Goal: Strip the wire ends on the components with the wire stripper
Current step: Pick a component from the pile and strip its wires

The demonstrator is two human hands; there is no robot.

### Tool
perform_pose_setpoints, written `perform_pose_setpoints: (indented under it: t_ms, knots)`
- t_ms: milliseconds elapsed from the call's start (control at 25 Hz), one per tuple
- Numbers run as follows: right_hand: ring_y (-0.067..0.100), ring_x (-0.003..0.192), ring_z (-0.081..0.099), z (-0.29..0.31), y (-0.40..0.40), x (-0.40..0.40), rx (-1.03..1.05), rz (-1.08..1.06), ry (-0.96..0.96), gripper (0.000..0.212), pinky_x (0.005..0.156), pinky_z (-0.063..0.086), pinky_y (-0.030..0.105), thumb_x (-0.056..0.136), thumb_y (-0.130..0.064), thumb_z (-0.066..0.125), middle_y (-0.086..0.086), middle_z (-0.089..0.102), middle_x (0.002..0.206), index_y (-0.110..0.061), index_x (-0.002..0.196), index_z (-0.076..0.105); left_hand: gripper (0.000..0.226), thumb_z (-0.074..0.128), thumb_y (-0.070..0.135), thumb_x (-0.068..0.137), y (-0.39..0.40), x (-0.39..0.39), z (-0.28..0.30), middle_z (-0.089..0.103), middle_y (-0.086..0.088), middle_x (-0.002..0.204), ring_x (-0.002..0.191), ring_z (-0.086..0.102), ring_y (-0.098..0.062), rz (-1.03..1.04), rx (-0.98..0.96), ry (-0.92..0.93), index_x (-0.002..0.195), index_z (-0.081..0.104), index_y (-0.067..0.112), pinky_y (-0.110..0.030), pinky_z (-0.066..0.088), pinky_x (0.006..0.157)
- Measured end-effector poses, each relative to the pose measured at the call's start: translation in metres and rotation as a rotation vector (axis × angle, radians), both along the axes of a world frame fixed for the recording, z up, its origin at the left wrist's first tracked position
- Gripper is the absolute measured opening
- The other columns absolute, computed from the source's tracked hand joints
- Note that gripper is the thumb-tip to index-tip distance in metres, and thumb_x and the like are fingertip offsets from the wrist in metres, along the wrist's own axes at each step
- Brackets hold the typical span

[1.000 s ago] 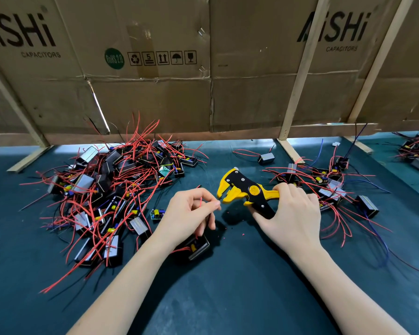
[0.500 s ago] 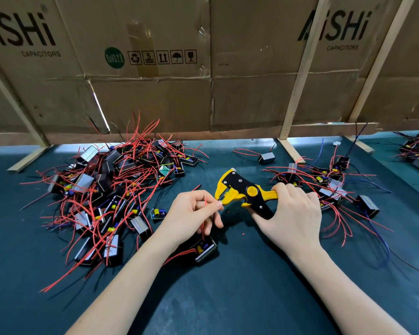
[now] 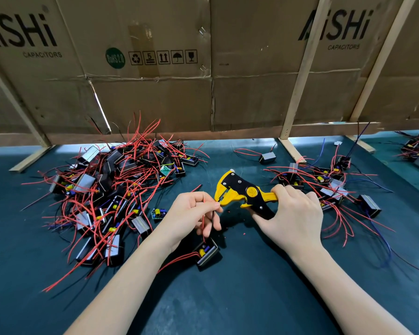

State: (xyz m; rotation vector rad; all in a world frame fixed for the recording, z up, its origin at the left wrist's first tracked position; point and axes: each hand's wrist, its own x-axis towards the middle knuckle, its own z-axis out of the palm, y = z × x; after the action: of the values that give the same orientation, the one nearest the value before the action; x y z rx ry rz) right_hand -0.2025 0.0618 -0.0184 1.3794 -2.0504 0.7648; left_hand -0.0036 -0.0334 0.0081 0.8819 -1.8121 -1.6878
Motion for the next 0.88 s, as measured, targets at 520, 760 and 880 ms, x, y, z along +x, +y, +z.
perform_pose_setpoints:
  t_ms: [520,760,880]
  knots:
    - [0.031,0.059,0.056,-0.0017,-0.0009,-0.0036,-0.044,0.026,0.062,0.049,0.064,0.036,0.037,0.064,-0.058,0.066,0.003,0.055,0.062,-0.010,0.070,0.058,0.018,0.058,0.014,0.097,-0.0021,0.0037,-0.0013,0.066,-0.008,0.061,0.038,0.047,-0.009,-0.059,0.005,-0.028,0.083,0.066,0.005,-0.014,0.032,0.041]
    - [0.029,0.055,0.056,-0.0011,0.0000,-0.0037,-0.061,0.045,0.054,0.048,0.061,0.037,0.035,0.062,-0.057,0.068,0.003,0.054,0.059,-0.010,0.068,0.060,0.017,0.061,0.017,0.096,-0.0024,0.0051,-0.0017,0.065,-0.007,0.059,0.038,0.045,-0.008,-0.057,-0.016,-0.037,0.084,0.067,0.006,-0.014,0.030,0.042]
    - [0.028,0.050,0.053,-0.0011,0.0004,-0.0041,-0.077,0.054,0.065,0.047,0.058,0.037,0.033,0.060,-0.057,0.073,0.002,0.054,0.056,-0.012,0.066,0.060,0.018,0.062,0.018,0.095,-0.0031,0.0057,-0.0011,0.064,-0.007,0.059,0.038,0.043,-0.008,-0.056,-0.025,-0.042,0.084,0.068,0.006,-0.014,0.029,0.041]
